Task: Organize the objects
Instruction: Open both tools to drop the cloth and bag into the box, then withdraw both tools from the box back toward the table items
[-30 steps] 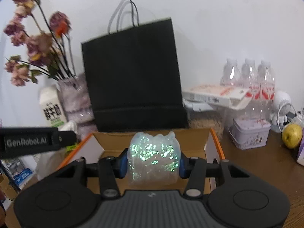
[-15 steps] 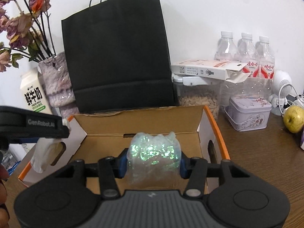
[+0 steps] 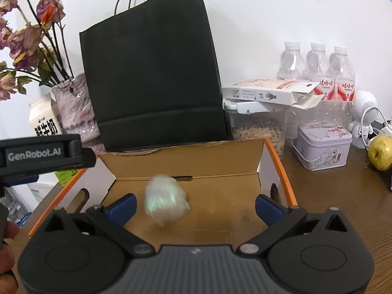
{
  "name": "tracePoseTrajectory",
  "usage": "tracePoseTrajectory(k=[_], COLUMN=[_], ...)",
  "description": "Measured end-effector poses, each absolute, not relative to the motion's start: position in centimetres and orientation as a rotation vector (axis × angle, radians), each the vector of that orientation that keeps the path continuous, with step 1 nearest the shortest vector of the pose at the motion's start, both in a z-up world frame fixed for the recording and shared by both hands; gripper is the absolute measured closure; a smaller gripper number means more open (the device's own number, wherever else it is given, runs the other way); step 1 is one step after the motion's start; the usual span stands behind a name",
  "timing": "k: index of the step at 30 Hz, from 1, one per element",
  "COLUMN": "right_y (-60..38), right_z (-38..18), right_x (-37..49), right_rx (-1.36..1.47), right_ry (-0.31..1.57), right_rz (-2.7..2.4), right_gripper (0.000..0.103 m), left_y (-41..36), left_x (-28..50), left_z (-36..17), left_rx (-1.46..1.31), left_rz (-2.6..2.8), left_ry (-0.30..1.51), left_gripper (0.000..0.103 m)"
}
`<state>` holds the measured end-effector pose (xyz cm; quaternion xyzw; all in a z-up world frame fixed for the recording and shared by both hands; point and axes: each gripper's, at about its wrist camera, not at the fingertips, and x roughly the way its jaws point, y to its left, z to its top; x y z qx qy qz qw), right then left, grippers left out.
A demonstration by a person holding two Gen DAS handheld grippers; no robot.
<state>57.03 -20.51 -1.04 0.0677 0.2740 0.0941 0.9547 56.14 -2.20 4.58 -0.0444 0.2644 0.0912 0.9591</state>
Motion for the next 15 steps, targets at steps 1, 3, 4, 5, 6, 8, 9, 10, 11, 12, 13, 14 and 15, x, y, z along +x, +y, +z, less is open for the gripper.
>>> tracePoseTrajectory(k=[1, 3, 4, 5, 6, 8, 9, 10, 11, 12, 13, 14, 15], right_y=[-20.5, -20.6, -20.6, -20.7, -20.8, -20.8, -20.8, -20.9, -20.9, -21.0, -21.1, -21.1, -21.2], right_z=[-0.9, -0.4, -0.1, 0.1, 0.5, 1.2, 1.7, 2.0, 2.3, 2.7, 3.0, 3.3, 3.7], right_x=[56.9, 56.4, 56.2, 55.9, 55.5, 54.8, 54.3, 53.8, 53.3, 52.7, 52.1, 51.5, 50.7], right_rx=[0.135, 0.134, 0.133, 0.133, 0.132, 0.122, 0.118, 0.116, 0.115, 0.111, 0.108, 0.105, 0.105], right_ry=[0.554, 0.544, 0.539, 0.532, 0.523, 0.507, 0.496, 0.488, 0.48, 0.47, 0.459, 0.448, 0.434], right_rz=[0.191, 0.192, 0.194, 0.196, 0.199, 0.203, 0.204, 0.205, 0.208, 0.211, 0.212, 0.21, 0.207], right_gripper=[0.0, 0.0, 0.0, 0.0, 0.0, 0.0, 0.0, 0.0, 0.0, 0.0, 0.0, 0.0, 0.0], left_y=[-2.2, -2.3, -2.4, -2.5, -2.6, -2.7, -2.8, -3.0, -3.1, -3.1, -3.2, -3.2, -3.3], left_x=[55.8, 55.2, 54.7, 54.3, 53.9, 52.9, 52.4, 51.7, 51.1, 50.4, 49.7, 49.0, 48.3], left_z=[4.8, 5.2, 5.5, 5.8, 6.1, 6.6, 7.0, 7.3, 7.6, 7.9, 8.2, 8.4, 8.7], left_rx=[-0.091, -0.094, -0.097, -0.099, -0.1, -0.105, -0.105, -0.103, -0.101, -0.101, -0.099, -0.096, -0.095], left_rz=[0.179, 0.172, 0.165, 0.159, 0.154, 0.139, 0.132, 0.125, 0.119, 0.114, 0.11, 0.107, 0.104], left_ry=[0.528, 0.514, 0.507, 0.501, 0.497, 0.485, 0.478, 0.468, 0.457, 0.446, 0.435, 0.426, 0.417], left_gripper=[0.0, 0.0, 0.0, 0.0, 0.0, 0.0, 0.0, 0.0, 0.0, 0.0, 0.0, 0.0, 0.0])
